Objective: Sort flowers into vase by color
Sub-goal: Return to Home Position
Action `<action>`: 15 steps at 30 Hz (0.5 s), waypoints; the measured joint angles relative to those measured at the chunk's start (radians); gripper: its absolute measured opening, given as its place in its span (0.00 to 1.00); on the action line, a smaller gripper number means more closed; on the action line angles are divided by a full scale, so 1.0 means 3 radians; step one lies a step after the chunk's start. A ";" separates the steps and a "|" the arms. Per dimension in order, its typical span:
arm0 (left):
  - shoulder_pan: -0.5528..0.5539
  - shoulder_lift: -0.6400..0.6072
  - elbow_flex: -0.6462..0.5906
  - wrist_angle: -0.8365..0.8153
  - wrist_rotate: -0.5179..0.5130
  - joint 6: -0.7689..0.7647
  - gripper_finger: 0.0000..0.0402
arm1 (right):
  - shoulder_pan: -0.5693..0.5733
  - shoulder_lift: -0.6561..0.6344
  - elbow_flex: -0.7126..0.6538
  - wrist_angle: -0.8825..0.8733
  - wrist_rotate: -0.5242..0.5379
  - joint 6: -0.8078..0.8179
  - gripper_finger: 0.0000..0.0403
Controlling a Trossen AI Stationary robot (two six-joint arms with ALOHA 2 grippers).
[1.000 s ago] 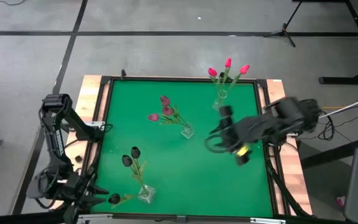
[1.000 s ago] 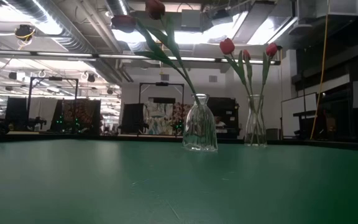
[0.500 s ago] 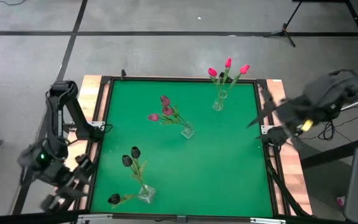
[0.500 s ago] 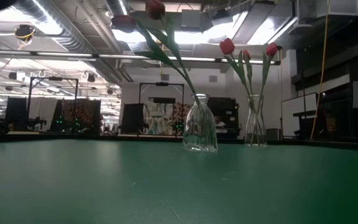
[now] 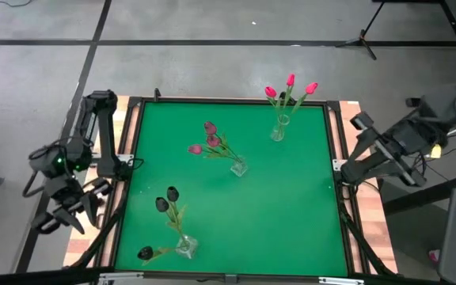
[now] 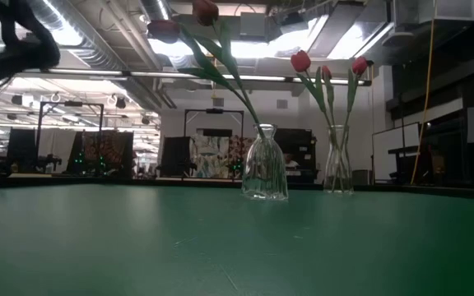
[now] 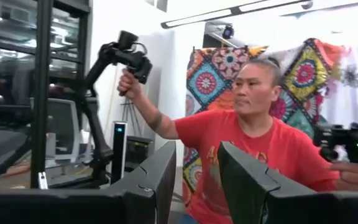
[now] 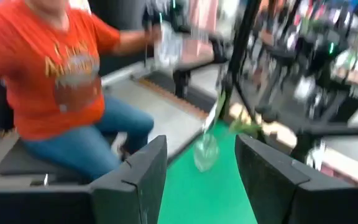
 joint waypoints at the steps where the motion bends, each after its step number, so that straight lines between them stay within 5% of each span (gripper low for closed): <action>1: -0.0001 -0.0063 -0.0031 -0.0037 0.0027 -0.0003 0.29 | 0.0000 -0.0141 -0.0220 0.0196 -0.0013 0.0000 0.47; 5: -0.0005 -0.0194 -0.0102 -0.0107 0.0078 -0.0138 0.29 | 0.0000 -0.0854 -0.1343 0.1043 0.0056 0.0118 0.47; 10: -0.0040 -0.0190 -0.0106 -0.0223 -0.0286 -0.0104 0.29 | 0.0000 -0.1746 -0.2753 0.2164 0.0270 0.0422 0.47; 15: -0.0058 -0.0162 -0.0105 -0.0313 -0.0128 -0.0305 0.29 | 0.0000 -0.2276 -0.3797 0.2915 0.0305 0.0494 0.47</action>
